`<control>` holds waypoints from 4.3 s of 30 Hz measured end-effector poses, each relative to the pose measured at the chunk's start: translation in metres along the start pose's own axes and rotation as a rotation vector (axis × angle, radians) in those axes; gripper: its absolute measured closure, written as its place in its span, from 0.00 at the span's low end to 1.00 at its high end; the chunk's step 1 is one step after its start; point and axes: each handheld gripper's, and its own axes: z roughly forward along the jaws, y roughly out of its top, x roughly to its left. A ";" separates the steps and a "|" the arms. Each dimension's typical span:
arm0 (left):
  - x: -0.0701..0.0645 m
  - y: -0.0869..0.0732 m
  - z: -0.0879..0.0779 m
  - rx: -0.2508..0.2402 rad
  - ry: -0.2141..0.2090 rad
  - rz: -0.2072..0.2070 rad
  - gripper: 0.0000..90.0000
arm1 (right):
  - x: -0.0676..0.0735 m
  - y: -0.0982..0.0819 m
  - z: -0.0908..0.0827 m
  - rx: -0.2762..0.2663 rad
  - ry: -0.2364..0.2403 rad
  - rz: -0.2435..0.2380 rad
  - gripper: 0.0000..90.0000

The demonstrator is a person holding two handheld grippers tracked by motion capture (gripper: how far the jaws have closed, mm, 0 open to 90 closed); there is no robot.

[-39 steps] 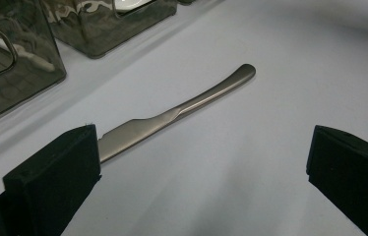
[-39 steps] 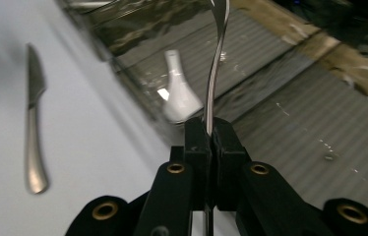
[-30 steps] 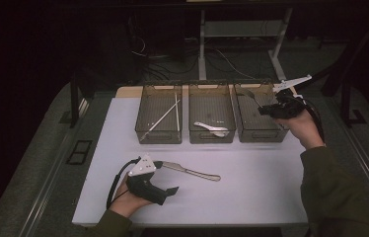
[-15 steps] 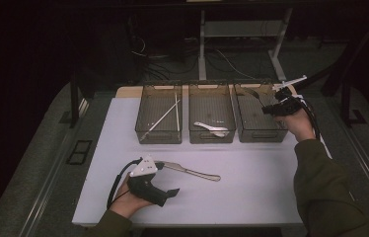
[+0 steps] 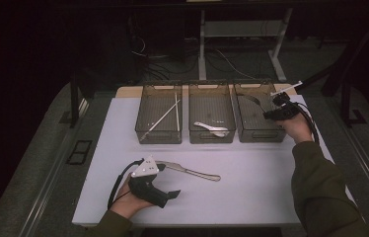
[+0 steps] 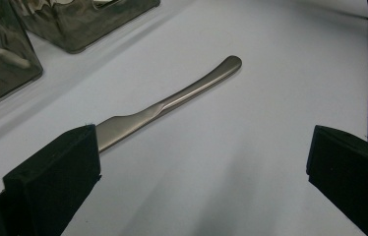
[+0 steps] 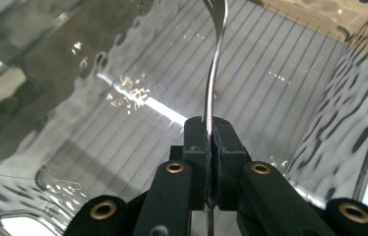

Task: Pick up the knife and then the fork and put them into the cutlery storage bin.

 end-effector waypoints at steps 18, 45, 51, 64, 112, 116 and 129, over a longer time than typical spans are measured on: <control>-0.001 0.000 0.000 0.006 -0.002 0.003 0.00 | 0.013 -0.021 -0.052 -0.227 0.134 0.053 0.46; 0.000 0.000 -0.002 0.012 0.005 0.007 0.00 | 0.098 -0.120 -0.081 -0.315 0.276 -0.084 0.33; 0.001 0.001 -0.002 0.014 0.006 0.009 0.00 | 0.110 -0.140 -0.076 -0.307 0.281 -0.085 0.30; 0.016 0.023 0.006 0.020 0.013 0.046 0.50 | 0.124 -0.162 -0.074 -0.282 0.279 -0.109 0.28; 0.041 0.030 0.050 0.303 -0.030 0.061 0.97 | 0.123 -0.162 -0.074 -0.281 0.275 -0.107 0.28; 0.037 0.035 0.047 0.226 -0.051 0.059 0.86 | 0.123 -0.162 -0.075 -0.280 0.275 -0.106 0.28; 0.023 0.032 0.070 0.245 -0.047 0.114 0.80 | 0.123 -0.162 -0.074 -0.280 0.276 -0.107 0.28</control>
